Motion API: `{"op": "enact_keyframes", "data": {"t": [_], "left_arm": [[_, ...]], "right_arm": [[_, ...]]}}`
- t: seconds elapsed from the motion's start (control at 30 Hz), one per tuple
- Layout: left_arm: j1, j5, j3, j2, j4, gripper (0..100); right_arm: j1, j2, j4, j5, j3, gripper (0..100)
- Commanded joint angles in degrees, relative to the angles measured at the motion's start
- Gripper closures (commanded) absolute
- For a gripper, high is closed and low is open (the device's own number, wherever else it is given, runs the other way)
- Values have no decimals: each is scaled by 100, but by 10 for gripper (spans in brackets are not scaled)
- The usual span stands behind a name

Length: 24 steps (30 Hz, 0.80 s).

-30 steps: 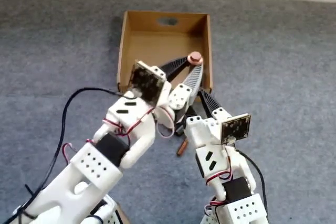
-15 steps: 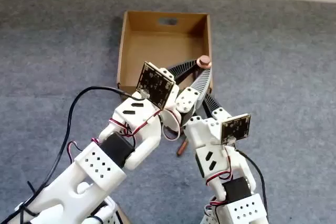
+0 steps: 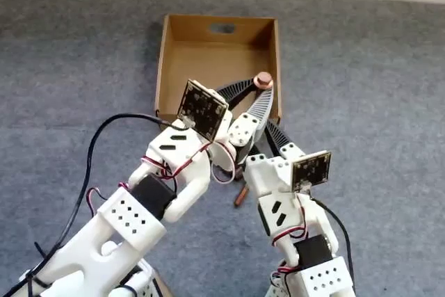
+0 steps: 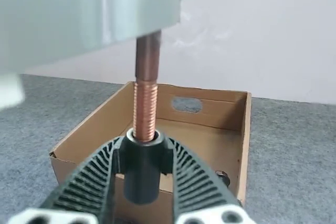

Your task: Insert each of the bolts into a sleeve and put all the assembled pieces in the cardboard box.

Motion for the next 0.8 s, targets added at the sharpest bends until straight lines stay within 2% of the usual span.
{"op": "enact_keyframes", "data": {"t": [0.0,0.17,0.4,0.77], "left_arm": [[-75,-9,-31,-40,-114,993],[-75,26,-4,-40,-105,993],[-233,967,189,-40,176,993],[-198,1011,189,-40,888,993]], "right_arm": [[4,-66,-127,-26,127,990],[4,-66,-127,-26,127,990],[4,-66,-119,-26,136,990],[4,-66,-119,-26,136,991]]}}
